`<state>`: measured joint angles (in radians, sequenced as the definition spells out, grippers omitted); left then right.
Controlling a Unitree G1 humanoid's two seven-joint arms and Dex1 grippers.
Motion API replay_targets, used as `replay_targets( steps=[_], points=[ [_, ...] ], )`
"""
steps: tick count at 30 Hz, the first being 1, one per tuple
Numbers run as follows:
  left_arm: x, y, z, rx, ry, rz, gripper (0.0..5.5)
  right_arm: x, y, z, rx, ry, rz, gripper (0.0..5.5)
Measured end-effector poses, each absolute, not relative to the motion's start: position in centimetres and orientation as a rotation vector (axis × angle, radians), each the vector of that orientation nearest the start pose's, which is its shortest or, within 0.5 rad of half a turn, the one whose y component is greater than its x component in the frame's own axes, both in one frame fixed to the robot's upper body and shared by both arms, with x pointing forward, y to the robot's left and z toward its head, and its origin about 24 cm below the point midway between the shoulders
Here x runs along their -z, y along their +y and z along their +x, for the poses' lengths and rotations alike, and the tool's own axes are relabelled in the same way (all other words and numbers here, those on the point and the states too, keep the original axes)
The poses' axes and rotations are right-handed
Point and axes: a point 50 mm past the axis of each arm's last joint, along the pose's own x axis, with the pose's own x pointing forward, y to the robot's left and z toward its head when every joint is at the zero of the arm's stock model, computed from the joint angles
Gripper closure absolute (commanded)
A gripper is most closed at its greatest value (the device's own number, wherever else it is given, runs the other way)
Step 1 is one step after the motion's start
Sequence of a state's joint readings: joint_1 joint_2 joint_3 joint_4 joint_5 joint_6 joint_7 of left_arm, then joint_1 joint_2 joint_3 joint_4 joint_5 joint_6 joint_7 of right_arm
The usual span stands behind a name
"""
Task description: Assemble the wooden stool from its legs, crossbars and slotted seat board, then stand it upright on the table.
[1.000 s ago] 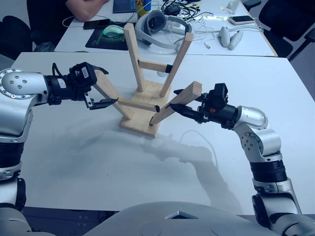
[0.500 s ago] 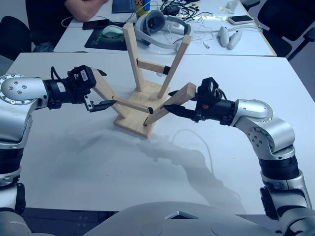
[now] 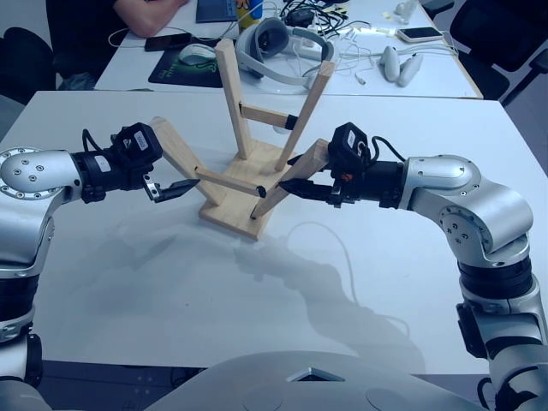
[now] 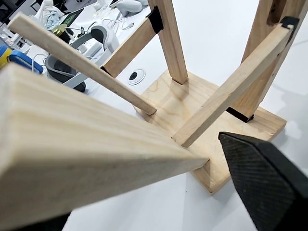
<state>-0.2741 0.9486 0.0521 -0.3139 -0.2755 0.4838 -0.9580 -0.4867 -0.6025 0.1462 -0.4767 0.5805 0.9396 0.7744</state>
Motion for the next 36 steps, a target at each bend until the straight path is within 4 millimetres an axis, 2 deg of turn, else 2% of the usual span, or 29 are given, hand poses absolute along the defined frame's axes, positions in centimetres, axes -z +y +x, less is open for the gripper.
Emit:
replay_targets(
  steps=[10,19,28,36],
  points=[
    [-18.5,23.1,25.7,0.857,0.231,0.663,0.92,-18.1,-11.6,24.7,-1.162,0.295,-0.246,3.44],
    [-18.0,23.0,25.4,0.850,0.240,0.639,0.92,-18.1,-10.5,23.3,-1.141,0.297,-0.247,3.44],
    [-17.9,22.7,25.2,0.843,0.236,0.633,0.92,-18.1,-10.2,23.0,-1.137,0.287,-0.269,3.44],
    [-17.1,22.3,24.4,0.832,0.267,0.575,0.92,-16.9,-9.9,20.6,-1.093,0.217,-0.337,3.44]
  ],
)
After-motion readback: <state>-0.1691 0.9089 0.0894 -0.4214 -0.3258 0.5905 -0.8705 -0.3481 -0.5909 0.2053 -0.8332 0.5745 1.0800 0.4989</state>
